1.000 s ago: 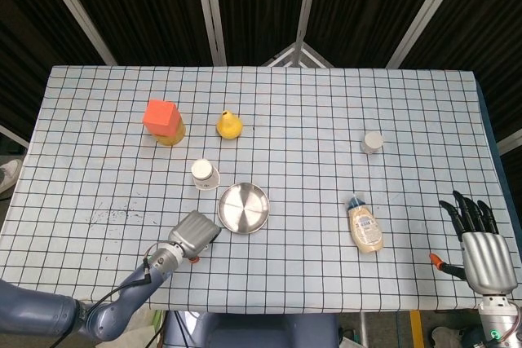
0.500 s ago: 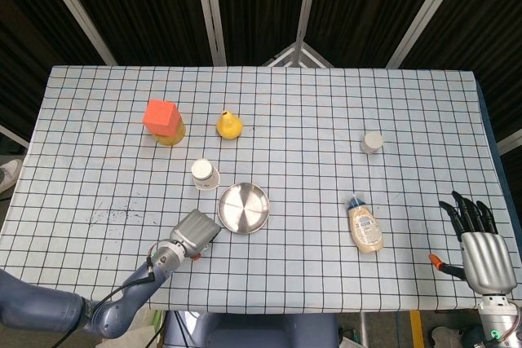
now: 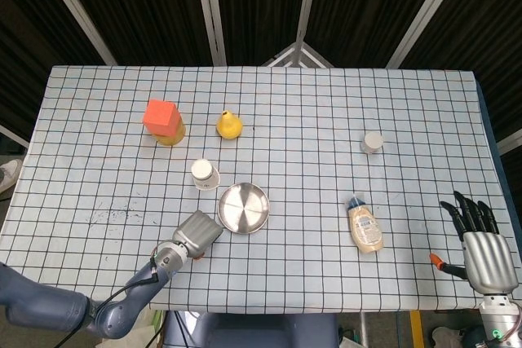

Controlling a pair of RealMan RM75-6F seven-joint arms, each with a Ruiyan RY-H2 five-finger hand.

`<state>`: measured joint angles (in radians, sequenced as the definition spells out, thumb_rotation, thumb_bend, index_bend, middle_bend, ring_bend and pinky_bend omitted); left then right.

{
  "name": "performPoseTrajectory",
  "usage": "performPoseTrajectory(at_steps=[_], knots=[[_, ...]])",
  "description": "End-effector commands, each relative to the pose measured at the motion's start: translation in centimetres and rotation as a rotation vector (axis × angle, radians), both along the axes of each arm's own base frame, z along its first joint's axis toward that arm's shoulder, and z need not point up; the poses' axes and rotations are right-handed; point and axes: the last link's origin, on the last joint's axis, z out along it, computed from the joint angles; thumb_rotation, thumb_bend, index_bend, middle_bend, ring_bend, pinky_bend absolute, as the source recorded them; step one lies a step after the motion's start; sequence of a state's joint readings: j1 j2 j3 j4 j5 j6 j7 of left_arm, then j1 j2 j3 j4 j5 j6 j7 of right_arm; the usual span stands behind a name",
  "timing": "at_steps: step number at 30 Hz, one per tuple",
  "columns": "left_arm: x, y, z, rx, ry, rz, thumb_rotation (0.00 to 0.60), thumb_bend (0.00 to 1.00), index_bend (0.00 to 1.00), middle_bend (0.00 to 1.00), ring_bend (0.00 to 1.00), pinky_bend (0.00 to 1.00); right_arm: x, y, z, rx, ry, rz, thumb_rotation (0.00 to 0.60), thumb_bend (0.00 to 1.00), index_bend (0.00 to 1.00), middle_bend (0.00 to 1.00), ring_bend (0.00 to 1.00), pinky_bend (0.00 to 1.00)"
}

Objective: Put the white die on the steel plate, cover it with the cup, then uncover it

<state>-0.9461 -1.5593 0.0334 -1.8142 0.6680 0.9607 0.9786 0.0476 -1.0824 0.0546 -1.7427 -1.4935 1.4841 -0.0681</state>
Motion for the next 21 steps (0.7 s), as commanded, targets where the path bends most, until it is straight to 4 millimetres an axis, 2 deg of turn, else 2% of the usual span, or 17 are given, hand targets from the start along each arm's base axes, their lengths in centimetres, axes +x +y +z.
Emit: performPoseTrajectory(at_steps=[1,11,21], knots=[[-0.05,-0.01,-0.03,0.001,0.006,-0.001,0.6,0.39,0.54,0.87,0.79,0.75,-0.02,-0.03,0.06,-0.003,-0.001,0.001,0.6,0.14,0.17,0.03,0.09,0.0],[0.11,-0.05,0.25,0.011,0.016,-0.005,0.6,0.39,0.56,0.87,0.79,0.75,0.04,-0.12,-0.04,-0.002,-0.002,0.002,0.6,0.14,0.17,0.03,0.09,0.0],[0.73,-0.08,0.45,0.015,-0.001,0.003,0.6,0.46,0.57,0.87,0.79,0.75,0.06,-0.17,-0.04,-0.001,-0.009,0.002,0.6,0.14,0.17,0.03,0.09,0.0]])
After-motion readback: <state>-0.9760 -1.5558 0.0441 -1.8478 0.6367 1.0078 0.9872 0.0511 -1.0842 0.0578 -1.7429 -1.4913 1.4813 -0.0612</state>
